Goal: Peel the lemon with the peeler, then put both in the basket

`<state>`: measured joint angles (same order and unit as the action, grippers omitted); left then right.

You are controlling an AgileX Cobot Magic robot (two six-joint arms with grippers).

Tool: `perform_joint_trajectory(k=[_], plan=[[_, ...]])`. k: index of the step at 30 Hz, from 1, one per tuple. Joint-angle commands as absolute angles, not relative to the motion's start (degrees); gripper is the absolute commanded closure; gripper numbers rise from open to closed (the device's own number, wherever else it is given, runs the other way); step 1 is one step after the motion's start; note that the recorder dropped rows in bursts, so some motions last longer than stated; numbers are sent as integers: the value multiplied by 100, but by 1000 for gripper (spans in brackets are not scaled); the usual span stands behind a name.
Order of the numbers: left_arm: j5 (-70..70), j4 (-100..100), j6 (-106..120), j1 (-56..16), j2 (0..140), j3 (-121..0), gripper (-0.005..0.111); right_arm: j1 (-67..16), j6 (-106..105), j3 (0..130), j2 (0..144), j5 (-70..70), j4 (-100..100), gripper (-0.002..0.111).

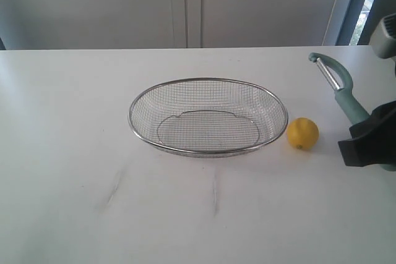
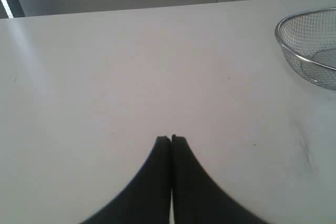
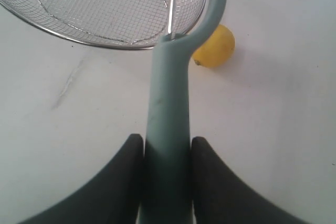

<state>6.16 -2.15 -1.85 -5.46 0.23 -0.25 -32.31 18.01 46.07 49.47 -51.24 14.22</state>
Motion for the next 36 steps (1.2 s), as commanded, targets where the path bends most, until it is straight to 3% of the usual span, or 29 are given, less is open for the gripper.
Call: perform_joint_trajectory(k=[1,11,20,26,32,36], plan=[[515,-253,-220,-587,0,0,107,-3192,1833,4569,4914,-5092,1502,108],[501,-253,-220,-587,0,0,107,-3192,1833,4569,4914,-5092,1502,108],[-2162,-253,-663,-587,0,0,107,-3192,1833,4569,4914,-5092,1502,108],[-3821,-253,-2265,-587,0,0,107,-3192,1911,4569,4914,-5091,1502,108],[-3852,157,-2616,-587,471,-909,107,-3192,1911,4569,4914,-5091,1502,108],[-3922,1459,-3036,-587,1328,-1700,107,-3192,1911,4569,4914,-5091,1502,108]])
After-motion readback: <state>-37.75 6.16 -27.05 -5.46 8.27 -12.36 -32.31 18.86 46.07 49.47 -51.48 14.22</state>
